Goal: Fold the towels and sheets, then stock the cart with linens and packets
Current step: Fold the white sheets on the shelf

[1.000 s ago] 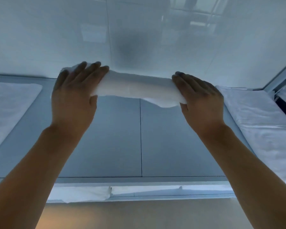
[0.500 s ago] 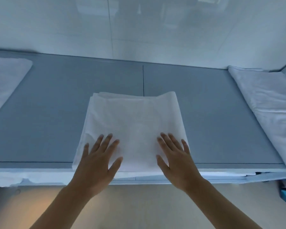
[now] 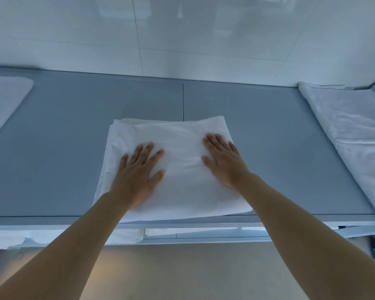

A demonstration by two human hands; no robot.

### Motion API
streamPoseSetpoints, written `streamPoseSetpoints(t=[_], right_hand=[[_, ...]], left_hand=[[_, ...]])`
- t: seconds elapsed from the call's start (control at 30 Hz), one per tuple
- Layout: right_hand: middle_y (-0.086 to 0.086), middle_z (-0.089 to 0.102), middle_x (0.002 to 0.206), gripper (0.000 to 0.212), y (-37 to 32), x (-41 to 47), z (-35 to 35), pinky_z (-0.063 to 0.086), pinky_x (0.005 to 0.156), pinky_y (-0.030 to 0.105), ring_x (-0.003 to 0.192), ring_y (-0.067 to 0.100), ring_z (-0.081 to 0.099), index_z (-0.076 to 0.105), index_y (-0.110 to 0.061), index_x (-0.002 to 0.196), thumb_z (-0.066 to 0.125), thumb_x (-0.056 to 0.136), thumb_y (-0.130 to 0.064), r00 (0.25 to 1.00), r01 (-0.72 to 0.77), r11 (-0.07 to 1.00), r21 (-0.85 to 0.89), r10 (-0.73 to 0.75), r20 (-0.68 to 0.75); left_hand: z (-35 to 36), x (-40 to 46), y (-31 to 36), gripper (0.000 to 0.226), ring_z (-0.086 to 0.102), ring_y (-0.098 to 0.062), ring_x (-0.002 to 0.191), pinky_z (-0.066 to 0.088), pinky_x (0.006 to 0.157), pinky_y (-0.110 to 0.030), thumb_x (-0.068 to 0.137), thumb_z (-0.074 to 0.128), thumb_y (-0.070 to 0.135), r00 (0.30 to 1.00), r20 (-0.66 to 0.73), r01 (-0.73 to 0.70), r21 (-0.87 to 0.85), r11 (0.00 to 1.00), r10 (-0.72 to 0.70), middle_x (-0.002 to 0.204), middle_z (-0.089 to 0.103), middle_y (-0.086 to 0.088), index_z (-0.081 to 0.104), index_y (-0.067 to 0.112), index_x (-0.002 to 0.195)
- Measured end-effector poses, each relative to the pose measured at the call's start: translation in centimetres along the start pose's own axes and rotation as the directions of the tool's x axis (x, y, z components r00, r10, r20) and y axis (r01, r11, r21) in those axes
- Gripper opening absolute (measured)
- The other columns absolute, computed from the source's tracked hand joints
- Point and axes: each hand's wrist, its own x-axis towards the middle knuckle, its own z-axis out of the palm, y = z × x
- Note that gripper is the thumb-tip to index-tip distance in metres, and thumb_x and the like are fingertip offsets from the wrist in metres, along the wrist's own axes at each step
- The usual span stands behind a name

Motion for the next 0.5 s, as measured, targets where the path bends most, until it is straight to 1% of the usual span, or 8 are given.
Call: streamPoseSetpoints(t=[0.07, 0.17, 0.27, 0.37, 0.43, 0.5], right_hand=[[-0.018, 0.002, 0.171, 0.068, 1.0, 0.2, -0.4, 0.007, 0.129, 0.041, 0.157, 0.003, -0.005, 0.013, -0.035, 0.164, 0.033, 0.104, -0.059, 0.999, 0.031, 0.999, 0.041, -0.032, 0.017], [-0.021, 0.005, 0.170, 0.069, 1.3, -0.1, -0.4, 0.007, 0.129, 0.040, 0.156, 0.000, -0.005, 0.015, -0.037, 0.164, 0.036, 0.101, -0.060, 0.999, 0.031, 0.994, 0.103, -0.030, -0.013], [-0.020, 0.007, 0.170, 0.072, 0.3, -1.3, 0.6, 0.006, 0.129, 0.040, 0.156, 0.001, -0.005, 0.017, -0.036, 0.164, 0.031, 0.098, -0.064, 0.997, 0.003, 0.989, 0.146, 0.008, -0.070], [-0.018, 0.008, 0.171, 0.070, -1.4, -2.6, 1.5, 0.007, 0.128, 0.041, 0.157, 0.004, -0.002, 0.020, -0.034, 0.163, 0.037, 0.101, -0.059, 0.988, -0.072, 0.987, 0.141, 0.089, -0.123], [-0.016, 0.009, 0.171, 0.068, -3.3, -3.2, 2.2, 0.007, 0.128, 0.042, 0.158, 0.007, -0.001, 0.021, -0.033, 0.163, 0.039, 0.101, -0.056, 0.978, -0.123, 0.982, 0.140, 0.144, -0.151], [-0.013, 0.011, 0.171, 0.069, -6.2, -3.5, 2.9, 0.007, 0.128, 0.044, 0.158, 0.009, 0.001, 0.022, -0.030, 0.163, 0.039, 0.101, -0.055, 0.957, -0.198, 0.969, 0.150, 0.224, -0.182]], left_hand=[[-0.1, -0.1, 0.1, 0.067, -0.008, -0.012, 0.158, 0.006, 0.128, -0.049, 0.097, 0.008, 0.068, 1.000, -0.007, 0.000, -0.014, 1.000, 0.000, 0.171, -0.006, 0.015, 0.004, 0.048, 0.160], [-0.2, -0.2, 0.0, 0.067, -0.008, -0.011, 0.158, 0.006, 0.128, -0.048, 0.097, 0.009, 0.067, 1.000, -0.021, -0.007, -0.037, 0.999, 0.006, 0.171, -0.005, 0.016, 0.007, 0.047, 0.161], [-0.3, -0.2, -0.7, 0.063, -0.008, -0.009, 0.158, 0.006, 0.128, -0.047, 0.100, 0.015, 0.065, 0.999, -0.018, -0.049, -0.035, 0.998, 0.048, 0.171, -0.004, 0.018, 0.007, 0.049, 0.160], [-1.2, 0.4, -2.0, 0.060, -0.004, -0.011, 0.158, 0.008, 0.128, -0.048, 0.103, 0.025, 0.061, 0.996, 0.027, -0.084, 0.008, 0.996, 0.083, 0.171, -0.003, 0.016, 0.008, 0.050, 0.160], [-1.9, 0.7, -2.4, 0.059, 0.002, -0.016, 0.159, 0.012, 0.126, -0.055, 0.104, 0.026, 0.057, 0.998, 0.060, -0.031, 0.056, 0.998, 0.027, 0.172, 0.000, 0.013, 0.010, 0.049, 0.159], [-2.4, 0.5, -2.2, 0.056, 0.009, -0.021, 0.158, 0.017, 0.123, -0.061, 0.105, 0.029, 0.050, 0.995, 0.069, 0.062, 0.077, 0.995, -0.068, 0.172, 0.006, 0.008, 0.015, 0.045, 0.160]])
